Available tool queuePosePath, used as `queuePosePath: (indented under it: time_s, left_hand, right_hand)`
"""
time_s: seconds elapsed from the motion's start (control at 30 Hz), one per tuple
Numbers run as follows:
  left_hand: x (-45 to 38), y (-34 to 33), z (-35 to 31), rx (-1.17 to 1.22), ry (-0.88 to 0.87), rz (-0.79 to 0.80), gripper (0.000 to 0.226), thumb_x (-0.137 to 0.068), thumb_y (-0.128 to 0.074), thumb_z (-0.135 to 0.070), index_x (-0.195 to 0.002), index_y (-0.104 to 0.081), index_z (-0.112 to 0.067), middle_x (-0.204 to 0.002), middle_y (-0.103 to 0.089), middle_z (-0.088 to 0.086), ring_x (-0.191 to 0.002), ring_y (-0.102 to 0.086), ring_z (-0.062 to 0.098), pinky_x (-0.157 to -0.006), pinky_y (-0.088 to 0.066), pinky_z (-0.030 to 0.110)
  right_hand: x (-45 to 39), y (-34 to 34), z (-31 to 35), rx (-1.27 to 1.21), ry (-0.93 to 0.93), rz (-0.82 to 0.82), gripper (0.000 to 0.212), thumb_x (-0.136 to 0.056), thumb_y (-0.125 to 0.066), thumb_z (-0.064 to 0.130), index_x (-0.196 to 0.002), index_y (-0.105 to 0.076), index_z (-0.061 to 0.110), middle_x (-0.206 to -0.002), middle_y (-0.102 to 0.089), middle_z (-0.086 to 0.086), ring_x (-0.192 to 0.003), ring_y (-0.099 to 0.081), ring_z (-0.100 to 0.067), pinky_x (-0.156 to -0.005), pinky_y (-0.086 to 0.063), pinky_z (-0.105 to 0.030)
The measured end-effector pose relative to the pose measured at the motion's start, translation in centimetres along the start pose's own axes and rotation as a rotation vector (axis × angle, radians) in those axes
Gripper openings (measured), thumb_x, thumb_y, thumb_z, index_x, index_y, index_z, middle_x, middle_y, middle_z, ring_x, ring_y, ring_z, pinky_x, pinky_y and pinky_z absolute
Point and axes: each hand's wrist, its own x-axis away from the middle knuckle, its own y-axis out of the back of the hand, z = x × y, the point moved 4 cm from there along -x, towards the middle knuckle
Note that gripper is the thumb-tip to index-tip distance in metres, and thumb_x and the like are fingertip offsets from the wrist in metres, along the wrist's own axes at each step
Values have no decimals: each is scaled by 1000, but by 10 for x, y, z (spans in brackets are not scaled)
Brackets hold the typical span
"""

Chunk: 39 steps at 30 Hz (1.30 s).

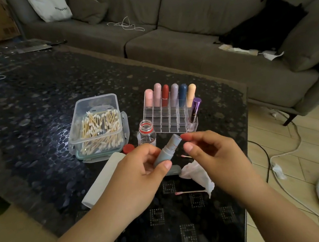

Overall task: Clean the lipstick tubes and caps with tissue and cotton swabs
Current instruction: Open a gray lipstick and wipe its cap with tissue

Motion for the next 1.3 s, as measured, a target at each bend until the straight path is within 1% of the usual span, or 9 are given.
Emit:
queuePosePath:
  time_s: [0.1,0.27,0.43,0.5,0.6,0.77,1.03,1.2,1.3]
  left_hand:
    - [1,-7,-5,44,-35,19,9,-83,-67,-24,-88,-62,-28,-82,-69,-18,-79,-66,1,-75,-52,21]
    - [1,-15,-10,101,-75,48,8,-82,-67,-23,-86,-62,-28,-80,-69,-16,-78,-65,3,-71,-50,16]
    - [2,-19,-16,220,-85,146,7,-86,-66,-25,-93,-65,-22,-86,-73,-5,-83,-69,8,-79,-55,25]
    - [2,-19,-17,267,-79,181,20,-81,-65,-34,-94,-66,-20,-86,-73,0,-81,-69,10,-78,-55,24]
    - [2,-20,-16,385,-4,225,26,-74,-66,-34,-91,-69,-14,-80,-72,5,-77,-67,13,-76,-53,20]
    - [7,-31,-15,712,204,370,37,-83,-53,-42,-92,-73,-12,-82,-69,11,-82,-67,24,-77,-55,34]
    - [4,-29,-17,791,132,227,33,-70,-72,-35,-86,-72,-6,-73,-67,9,-70,-64,17,-68,-53,23]
    - [5,-29,-17,774,119,185,29,-67,-70,-31,-85,-74,-8,-74,-70,8,-71,-67,17,-71,-54,24]
    - [5,-27,-17,710,94,141,25,-67,-79,-26,-83,-74,-8,-75,-72,8,-71,-69,18,-70,-54,21]
  right_hand:
    - [3,-1,6,-150,-16,15,22,-71,-63,39,-91,-68,37,-91,-70,0,-84,-64,-10,-74,-49,-11]
    - [4,3,8,-342,-46,14,27,-68,-65,33,-91,-74,22,-87,-74,4,-81,-68,-5,-71,-49,-11]
    - [4,9,7,-470,-7,1,18,-68,-67,29,-82,-75,20,-80,-71,2,-78,-66,-5,-72,-49,-15]
    - [5,10,7,-493,-3,7,15,-71,-73,29,-81,-76,20,-82,-71,-1,-80,-66,-8,-73,-50,-17]
    - [5,10,6,-511,-13,22,14,-75,-68,26,-84,-76,19,-83,-71,-2,-82,-67,-11,-75,-50,-20]
    - [6,11,9,-576,-5,21,11,-76,-67,20,-81,-76,14,-77,-70,-4,-71,-66,-10,-65,-51,-17]
    - [6,11,11,-470,66,25,18,-79,-62,25,-91,-76,22,-89,-71,-9,-82,-69,-12,-73,-51,-18]
    - [6,11,12,-427,104,7,18,-80,-62,25,-91,-75,28,-89,-71,0,-88,-67,-10,-76,-50,-19]
    - [6,11,13,-415,120,4,16,-78,-63,24,-90,-75,26,-86,-70,4,-87,-67,-9,-76,-50,-18]
